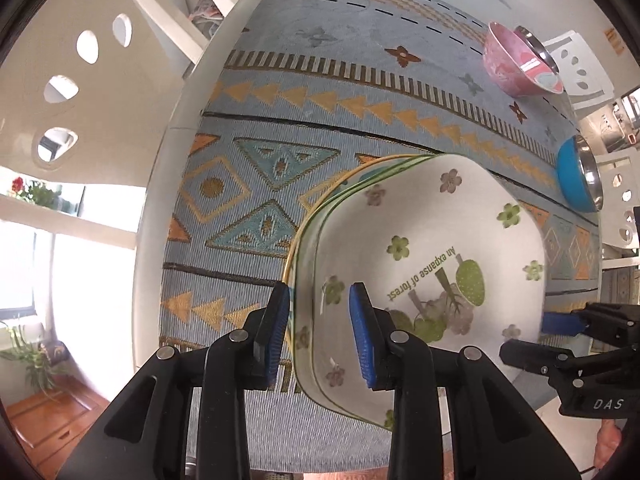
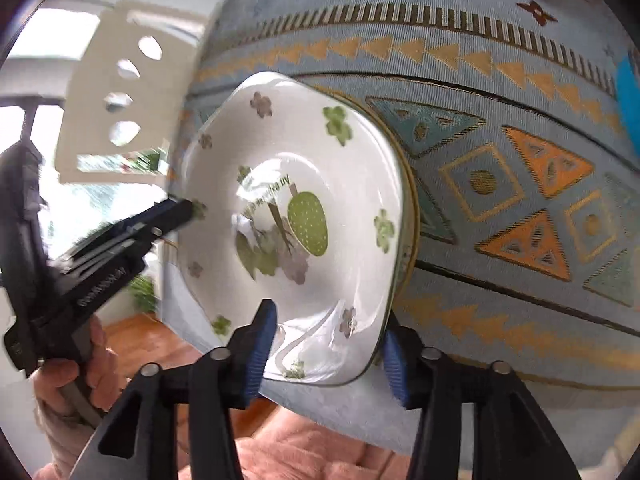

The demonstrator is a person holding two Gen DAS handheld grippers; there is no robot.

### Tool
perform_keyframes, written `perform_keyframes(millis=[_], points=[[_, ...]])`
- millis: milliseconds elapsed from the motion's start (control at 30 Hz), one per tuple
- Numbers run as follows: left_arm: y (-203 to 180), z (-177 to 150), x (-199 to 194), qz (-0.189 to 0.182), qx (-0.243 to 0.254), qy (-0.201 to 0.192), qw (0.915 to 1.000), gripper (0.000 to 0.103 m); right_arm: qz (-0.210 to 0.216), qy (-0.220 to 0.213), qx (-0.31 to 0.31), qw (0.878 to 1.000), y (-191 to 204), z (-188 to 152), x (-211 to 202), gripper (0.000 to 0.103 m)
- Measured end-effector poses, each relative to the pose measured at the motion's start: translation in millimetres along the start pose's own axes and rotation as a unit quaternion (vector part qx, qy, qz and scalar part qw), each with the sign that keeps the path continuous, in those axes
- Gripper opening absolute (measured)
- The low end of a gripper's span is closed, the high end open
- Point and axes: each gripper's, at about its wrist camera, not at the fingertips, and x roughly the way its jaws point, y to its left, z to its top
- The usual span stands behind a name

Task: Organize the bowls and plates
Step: 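Open both grippers to release the plate rim, then move both grippers to the rim of the blue-rimmed steel bowl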

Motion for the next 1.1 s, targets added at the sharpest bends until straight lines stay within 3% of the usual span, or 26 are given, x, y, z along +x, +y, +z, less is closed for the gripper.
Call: perform_keyframes(millis=[67,367,467,633,1100], points=[[2.9,-0.5,1.3,0.003,-0.004,0.003,1.0,0.028,-0.027,0.006,-0.006,1.0,5.8,4.1,-1.8,0.057],[11.6,-0.6,-3.0,-0.007,-0.014,-0.003,0.9999,0.028,-0.025,0.014,-0.012,1.0,16.1,18.0,-0.6,0.06],[12.6,2.8,-6.8,-0.01,-0.016,-0.008,0.9998,0.028,0.004,0.013,-0.008,1.0,18.5,19.9,-0.8,0.06],[8.5,13.3,-13.1,-0.017,-0.01,-0.015,0.9997,0.028,0.008,0.013,-0.005,1.0,14.8,15.9,1.3,0.06],[-40.5,92.5,-25.7,-0.05,0.064,-0.026,0.9964,0.028,0.023,-0.045,0.074,0.996,-41.5,28.0,-53.2,0.06]])
